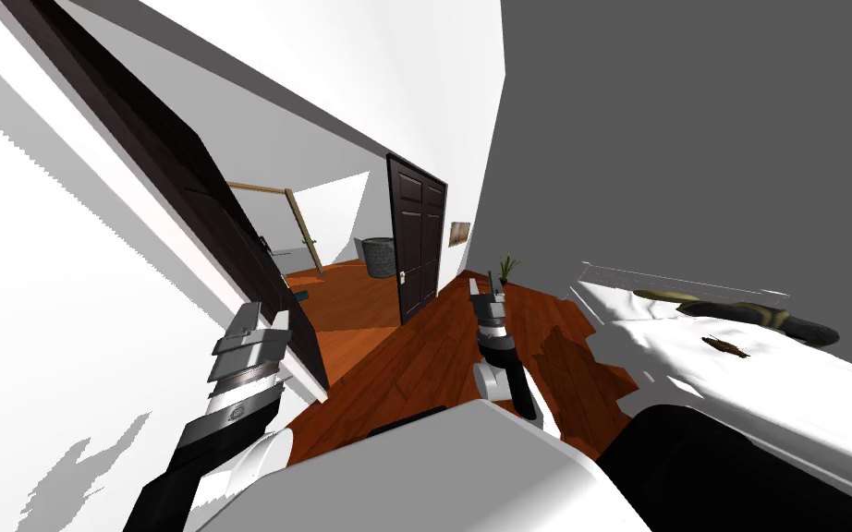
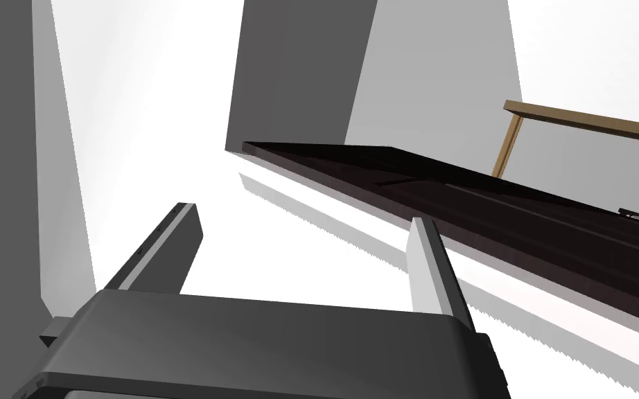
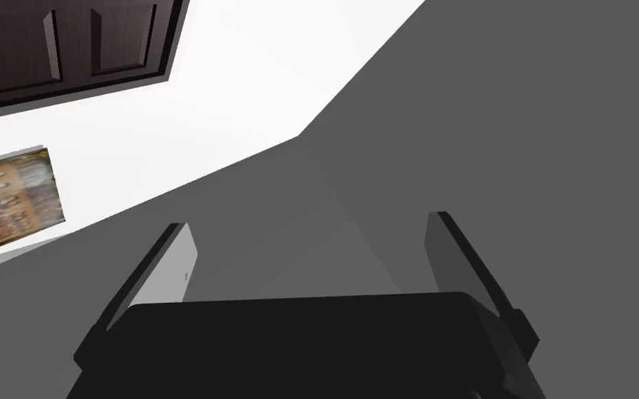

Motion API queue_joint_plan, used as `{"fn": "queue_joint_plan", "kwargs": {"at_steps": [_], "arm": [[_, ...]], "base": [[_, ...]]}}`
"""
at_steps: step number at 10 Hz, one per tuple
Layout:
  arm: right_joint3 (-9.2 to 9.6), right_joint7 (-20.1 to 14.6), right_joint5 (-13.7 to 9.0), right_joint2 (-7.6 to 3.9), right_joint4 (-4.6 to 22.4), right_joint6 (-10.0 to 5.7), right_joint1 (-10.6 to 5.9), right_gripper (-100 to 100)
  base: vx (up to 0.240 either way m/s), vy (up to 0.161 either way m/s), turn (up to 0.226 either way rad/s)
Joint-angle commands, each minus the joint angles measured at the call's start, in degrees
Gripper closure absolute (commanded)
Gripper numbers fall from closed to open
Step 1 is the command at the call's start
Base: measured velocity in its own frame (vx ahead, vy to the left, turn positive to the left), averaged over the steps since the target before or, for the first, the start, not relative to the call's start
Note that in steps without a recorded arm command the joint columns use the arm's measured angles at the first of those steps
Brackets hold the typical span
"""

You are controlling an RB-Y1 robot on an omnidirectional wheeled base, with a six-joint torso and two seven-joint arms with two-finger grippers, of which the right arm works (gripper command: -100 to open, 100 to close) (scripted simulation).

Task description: Push the door open

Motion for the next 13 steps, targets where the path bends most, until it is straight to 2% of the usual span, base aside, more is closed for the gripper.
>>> {"fn": "queue_joint_plan", "kwargs": {"at_steps": [1, 5, 7, 13], "arm": [[1.14, -0.2, 0.0, -0.52, 1.8, -0.32, -0.62, -100], [4.11, -0.6, 0.1, -1.68, 6.5, -1.15, -2.24, -100], [5.02, -0.8, 0.2, -2.01, 7.9, -1.41, -2.74, -100], [9.73, -1.5, 0.3, -3.46, 15.3, -2.73, -5.31, -100]], "base": [[0.131, -0.022, -0.052], [0.211, -0.012, -0.039], [0.124, 0.002, -0.023], [0.124, -0.015, -0.04]]}}
